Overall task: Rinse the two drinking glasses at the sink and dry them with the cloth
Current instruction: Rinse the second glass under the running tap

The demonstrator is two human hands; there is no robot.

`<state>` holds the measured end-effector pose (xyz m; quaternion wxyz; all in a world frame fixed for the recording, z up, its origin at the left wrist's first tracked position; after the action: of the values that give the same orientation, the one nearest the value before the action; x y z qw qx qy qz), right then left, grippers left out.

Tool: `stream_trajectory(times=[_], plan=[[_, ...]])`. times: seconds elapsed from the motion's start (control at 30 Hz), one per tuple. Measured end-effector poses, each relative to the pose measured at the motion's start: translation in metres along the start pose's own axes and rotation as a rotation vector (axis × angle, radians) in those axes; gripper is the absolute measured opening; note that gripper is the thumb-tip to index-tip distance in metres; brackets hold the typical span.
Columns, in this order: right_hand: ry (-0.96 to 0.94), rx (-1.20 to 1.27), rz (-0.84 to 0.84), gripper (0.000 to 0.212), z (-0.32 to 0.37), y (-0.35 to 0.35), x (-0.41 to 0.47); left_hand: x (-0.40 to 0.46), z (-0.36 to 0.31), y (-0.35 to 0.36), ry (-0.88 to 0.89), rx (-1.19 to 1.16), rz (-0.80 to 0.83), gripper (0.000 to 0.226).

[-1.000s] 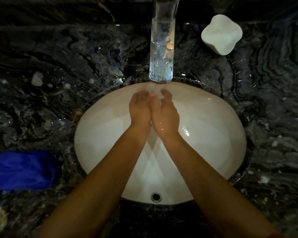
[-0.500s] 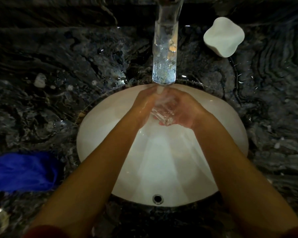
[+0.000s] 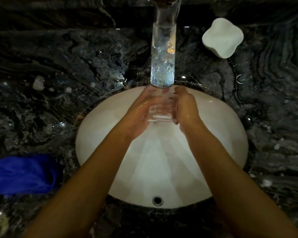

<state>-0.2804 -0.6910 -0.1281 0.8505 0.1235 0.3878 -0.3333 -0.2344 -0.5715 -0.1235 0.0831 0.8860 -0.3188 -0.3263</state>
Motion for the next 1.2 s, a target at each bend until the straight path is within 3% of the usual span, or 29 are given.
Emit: stream_trajectory(times=[0.07,0.17,0.3,0.37,0.43,0.5,0.57,0.6,0.67,0.73,0.93,1.0,1.07,1.13,1.2], plan=[[0.019,-0.014,0.014,0.04,0.0,0.008,0.008,0.0,0.004,-0.005,0.071,-0.059,-0.124,0.037],[-0.045,-0.041,-0.025,0.041,-0.002,0.013,0.001,0.001,0.019,-0.019,0.001,-0.16,-0.341,0.022],[-0.367,-0.279,0.019,0.042,-0.003,0.029,-0.035,0.002,0.031,-0.027,-0.114,-0.188,-0.398,0.012],[-0.601,-0.465,0.023,0.055,-0.002,0.035,-0.048,0.0,0.035,-0.029,-0.184,-0.199,-0.405,0.024],[-0.693,-0.588,0.016,0.053,-0.004,0.04,-0.047,-0.005,0.039,-0.03,-0.246,-0.159,-0.362,0.028],[-0.794,-0.595,0.021,0.032,0.005,0.041,-0.049,-0.01,0.042,-0.025,-0.304,-0.102,-0.255,0.021],[-0.936,-0.697,0.081,0.013,0.012,0.048,-0.055,-0.015,0.044,-0.02,-0.371,-0.078,-0.168,0.037],[-0.868,-0.67,0.171,0.011,0.013,0.051,-0.05,-0.016,0.042,-0.017,-0.374,-0.067,-0.136,0.038],[-0.552,-0.501,0.33,0.008,0.013,0.054,-0.033,-0.015,0.037,-0.021,-0.343,-0.034,-0.139,0.035],[-0.31,-0.341,0.409,0.01,0.012,0.056,-0.016,-0.012,0.032,-0.026,-0.281,-0.023,-0.162,0.034],[0.065,0.171,0.353,0.027,0.002,0.044,-0.004,-0.014,0.038,-0.018,-0.286,-0.234,-0.199,0.037],[0.06,0.42,0.25,0.023,-0.005,0.042,-0.009,-0.01,0.042,-0.012,-0.303,-0.385,-0.28,0.039],[-0.109,0.356,0.057,0.018,-0.006,0.034,-0.02,-0.007,0.048,-0.009,-0.314,-0.499,-0.402,0.039],[-0.241,0.249,-0.043,0.028,-0.009,0.033,-0.039,-0.006,0.049,-0.006,-0.263,-0.547,-0.461,0.033],[-0.284,0.208,-0.04,0.044,-0.017,0.035,-0.047,-0.008,0.049,-0.021,-0.172,-0.27,-0.557,0.027]])
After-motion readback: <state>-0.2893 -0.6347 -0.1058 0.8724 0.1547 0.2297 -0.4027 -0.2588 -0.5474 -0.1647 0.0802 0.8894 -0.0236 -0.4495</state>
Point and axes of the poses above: each hand's wrist, its own x-axis towards the middle knuckle, its own y-axis out of the palm, z = x × y, the point moved 8 cm from there along x, towards the middle knuckle, and after that the axes turned 13 degrees about x, right-handed, at the moved point
